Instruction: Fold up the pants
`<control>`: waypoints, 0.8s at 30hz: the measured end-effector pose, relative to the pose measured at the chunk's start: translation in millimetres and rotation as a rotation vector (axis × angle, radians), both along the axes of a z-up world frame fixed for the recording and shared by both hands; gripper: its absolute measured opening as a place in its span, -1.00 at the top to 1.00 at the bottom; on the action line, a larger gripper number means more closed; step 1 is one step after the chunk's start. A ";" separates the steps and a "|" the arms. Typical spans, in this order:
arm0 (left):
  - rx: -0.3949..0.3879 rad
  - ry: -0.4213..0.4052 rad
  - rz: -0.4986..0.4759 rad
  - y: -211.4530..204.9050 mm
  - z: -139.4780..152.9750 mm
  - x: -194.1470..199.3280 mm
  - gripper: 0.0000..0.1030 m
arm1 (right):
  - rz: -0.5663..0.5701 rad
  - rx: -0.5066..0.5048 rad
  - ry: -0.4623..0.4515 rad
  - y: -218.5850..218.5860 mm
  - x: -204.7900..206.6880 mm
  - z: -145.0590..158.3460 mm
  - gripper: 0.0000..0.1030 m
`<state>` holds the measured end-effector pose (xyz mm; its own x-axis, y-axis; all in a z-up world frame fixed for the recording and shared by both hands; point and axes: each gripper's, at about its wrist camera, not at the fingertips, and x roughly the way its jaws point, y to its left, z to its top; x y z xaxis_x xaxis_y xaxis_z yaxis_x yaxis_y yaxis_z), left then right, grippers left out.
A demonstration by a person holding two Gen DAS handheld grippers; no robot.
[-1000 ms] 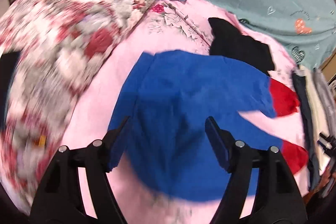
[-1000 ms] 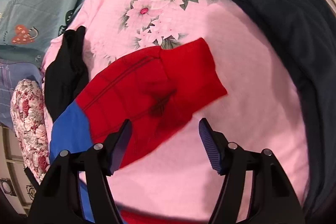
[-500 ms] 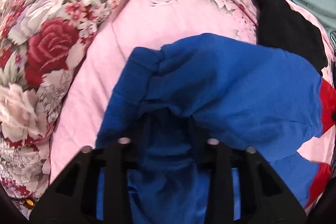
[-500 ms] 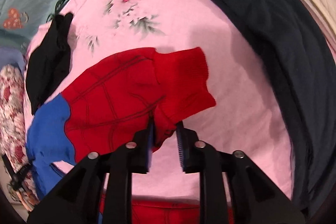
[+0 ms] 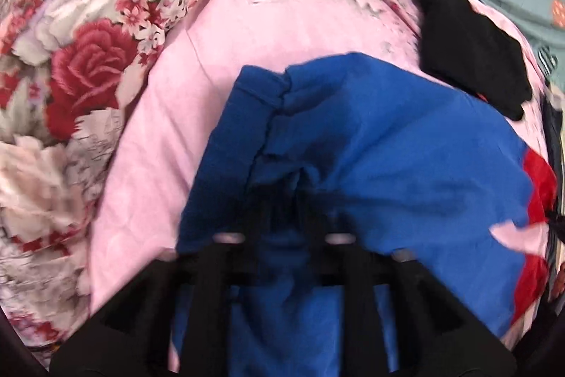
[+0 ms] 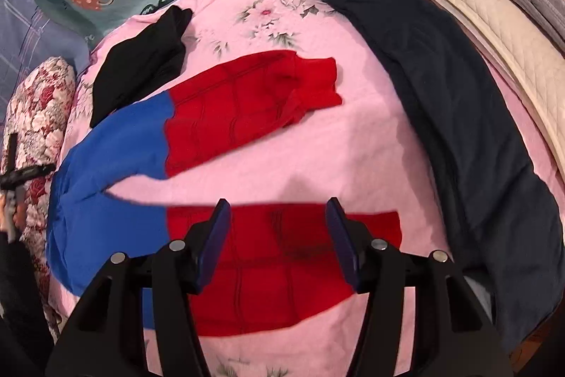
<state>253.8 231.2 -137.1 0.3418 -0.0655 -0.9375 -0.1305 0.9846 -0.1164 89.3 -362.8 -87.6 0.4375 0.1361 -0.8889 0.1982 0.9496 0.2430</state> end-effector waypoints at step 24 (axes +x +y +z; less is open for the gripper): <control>-0.160 -0.106 -0.395 1.3 -18.3 86.9 0.68 | 1.213 -0.092 0.068 362.2 208.6 -15.6 -0.11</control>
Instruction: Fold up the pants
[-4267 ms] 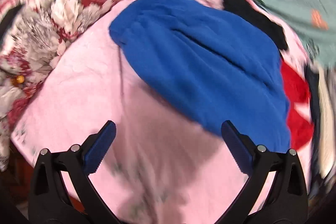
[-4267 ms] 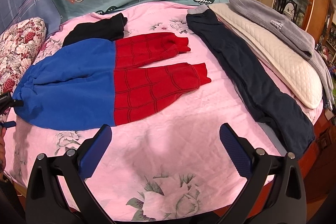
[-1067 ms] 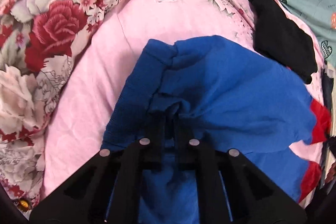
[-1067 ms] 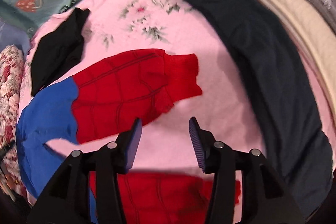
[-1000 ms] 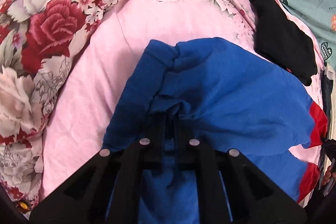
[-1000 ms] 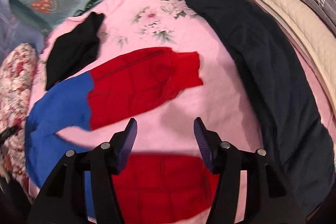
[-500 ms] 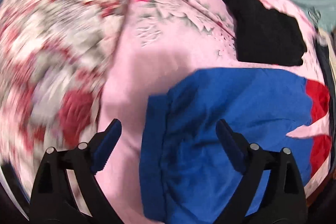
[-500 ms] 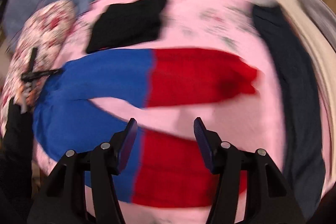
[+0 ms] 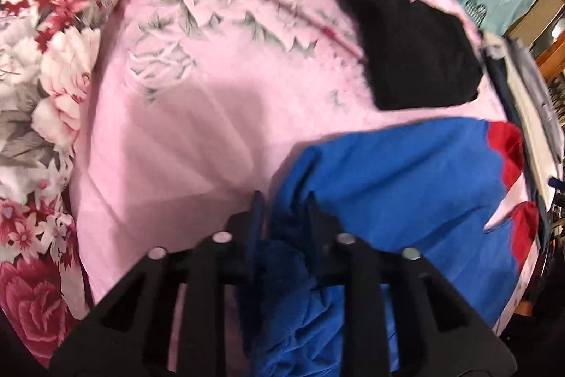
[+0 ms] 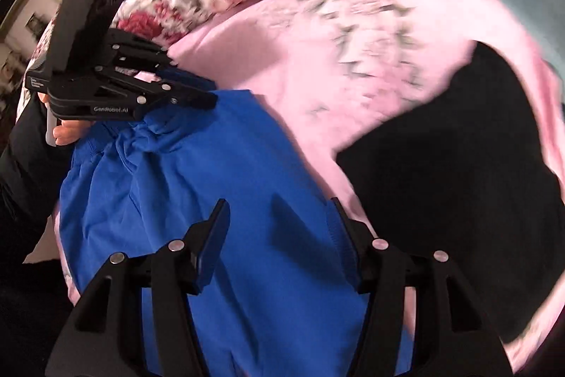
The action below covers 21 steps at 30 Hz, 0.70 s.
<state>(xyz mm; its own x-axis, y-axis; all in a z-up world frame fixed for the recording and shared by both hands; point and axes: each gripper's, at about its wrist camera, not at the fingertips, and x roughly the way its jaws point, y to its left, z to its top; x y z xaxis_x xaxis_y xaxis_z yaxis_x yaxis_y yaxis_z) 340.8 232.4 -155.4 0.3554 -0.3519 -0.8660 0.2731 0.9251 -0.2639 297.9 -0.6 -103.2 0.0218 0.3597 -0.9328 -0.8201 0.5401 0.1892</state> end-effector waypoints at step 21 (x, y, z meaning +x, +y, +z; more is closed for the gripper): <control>-0.071 0.009 0.009 20.7 -6.3 6.7 -0.02 | -0.008 -0.040 -0.025 -114.8 -26.0 -17.9 0.82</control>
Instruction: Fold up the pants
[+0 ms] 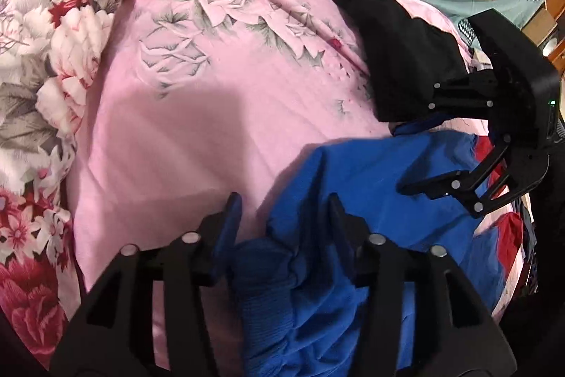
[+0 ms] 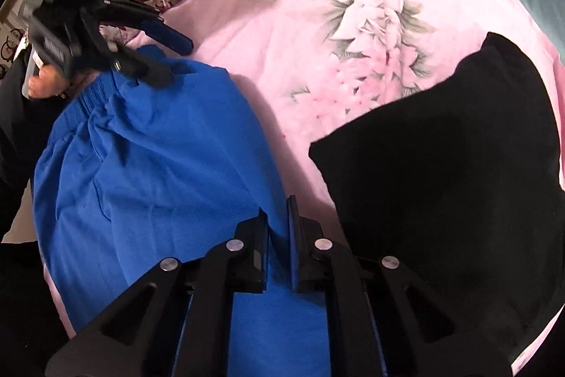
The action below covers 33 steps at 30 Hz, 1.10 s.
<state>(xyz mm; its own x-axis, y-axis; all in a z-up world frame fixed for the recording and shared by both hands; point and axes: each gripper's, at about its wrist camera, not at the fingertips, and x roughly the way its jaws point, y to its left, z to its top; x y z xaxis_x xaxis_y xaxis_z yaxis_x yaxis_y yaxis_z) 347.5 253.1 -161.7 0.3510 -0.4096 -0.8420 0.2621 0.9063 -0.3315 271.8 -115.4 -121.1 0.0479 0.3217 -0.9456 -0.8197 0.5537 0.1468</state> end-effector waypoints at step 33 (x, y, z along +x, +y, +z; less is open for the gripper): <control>-0.080 0.047 -0.068 -19.8 1.0 11.8 0.85 | -0.139 0.078 -0.107 -102.8 -272.9 73.1 0.82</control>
